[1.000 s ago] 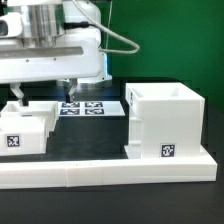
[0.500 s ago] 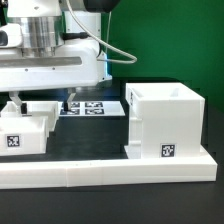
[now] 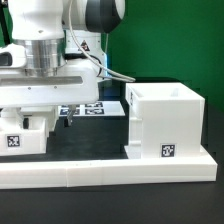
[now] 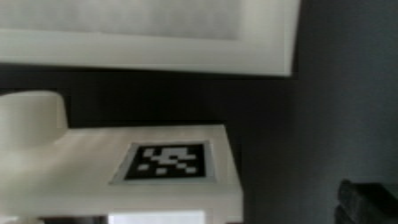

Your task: Assemble drawer

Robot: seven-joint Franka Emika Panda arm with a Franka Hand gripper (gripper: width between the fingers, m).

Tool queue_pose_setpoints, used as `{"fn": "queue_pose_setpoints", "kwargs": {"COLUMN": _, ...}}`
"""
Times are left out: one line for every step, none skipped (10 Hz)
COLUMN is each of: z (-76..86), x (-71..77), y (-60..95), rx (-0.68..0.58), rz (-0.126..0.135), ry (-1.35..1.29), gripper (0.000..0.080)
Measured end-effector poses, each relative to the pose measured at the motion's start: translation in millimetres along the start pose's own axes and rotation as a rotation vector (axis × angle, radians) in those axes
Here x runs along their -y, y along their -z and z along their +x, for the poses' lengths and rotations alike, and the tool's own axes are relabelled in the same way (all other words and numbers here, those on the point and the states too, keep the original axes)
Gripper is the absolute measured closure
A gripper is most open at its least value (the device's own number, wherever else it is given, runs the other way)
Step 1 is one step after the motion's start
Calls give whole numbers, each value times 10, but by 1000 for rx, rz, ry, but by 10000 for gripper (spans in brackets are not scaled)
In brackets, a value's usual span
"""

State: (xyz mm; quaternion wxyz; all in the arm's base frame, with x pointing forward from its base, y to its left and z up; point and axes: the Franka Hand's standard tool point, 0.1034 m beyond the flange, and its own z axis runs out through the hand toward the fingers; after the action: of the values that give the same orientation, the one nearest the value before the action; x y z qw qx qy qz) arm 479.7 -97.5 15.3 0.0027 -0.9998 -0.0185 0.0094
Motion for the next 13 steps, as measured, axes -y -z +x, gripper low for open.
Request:
{"fn": "queue_pose_setpoints", "kwargs": {"z": -10, "x": -11, "y": -47, "rx": 0, "rz": -5, "ry": 1, "gripper": 151}}
{"fn": "queue_pose_setpoints", "kwargs": {"z": -4, "x": -16, "y": -72, "rx": -4, "rz": -9, "ry": 2, "gripper": 151}}
{"fn": "queue_pose_setpoints", "kwargs": {"z": -5, "x": -15, "y": -87, "rx": -2, "rz": -10, "ry": 3, "gripper": 151}}
{"fn": "queue_pose_setpoints", "kwargs": {"z": -1, "x": -12, "y": -91, "rx": -2, "rz": -10, "ry": 4, "gripper": 151}}
{"fn": "queue_pose_setpoints", "kwargs": {"z": -1, "x": -2, "y": -92, "rx": -1, "rz": -10, "ry": 8, "gripper": 151}}
{"fn": "queue_pose_setpoints", "kwargs": {"z": 3, "x": 22, "y": -94, "rx": -1, "rz": -11, "ry": 14, "gripper": 151}}
{"fn": "queue_pose_setpoints", "kwargs": {"z": 9, "x": 43, "y": -95, "rx": -1, "rz": -11, "ry": 22, "gripper": 151}}
{"fn": "queue_pose_setpoints", "kwargs": {"z": 17, "x": 62, "y": -94, "rx": -2, "rz": -11, "ry": 28, "gripper": 151}}
{"fn": "queue_pose_setpoints", "kwargs": {"z": 22, "x": 81, "y": -94, "rx": -2, "rz": -11, "ry": 32, "gripper": 151}}
{"fn": "queue_pose_setpoints", "kwargs": {"z": 24, "x": 82, "y": -93, "rx": -2, "rz": -10, "ry": 32, "gripper": 151}}
{"fn": "queue_pose_setpoints", "kwargs": {"z": 21, "x": 81, "y": -94, "rx": -2, "rz": -10, "ry": 31, "gripper": 280}}
{"fn": "queue_pose_setpoints", "kwargs": {"z": 21, "x": 81, "y": -95, "rx": -1, "rz": -10, "ry": 31, "gripper": 415}}
{"fn": "queue_pose_setpoints", "kwargs": {"z": 20, "x": 81, "y": -95, "rx": -1, "rz": -10, "ry": 31, "gripper": 415}}
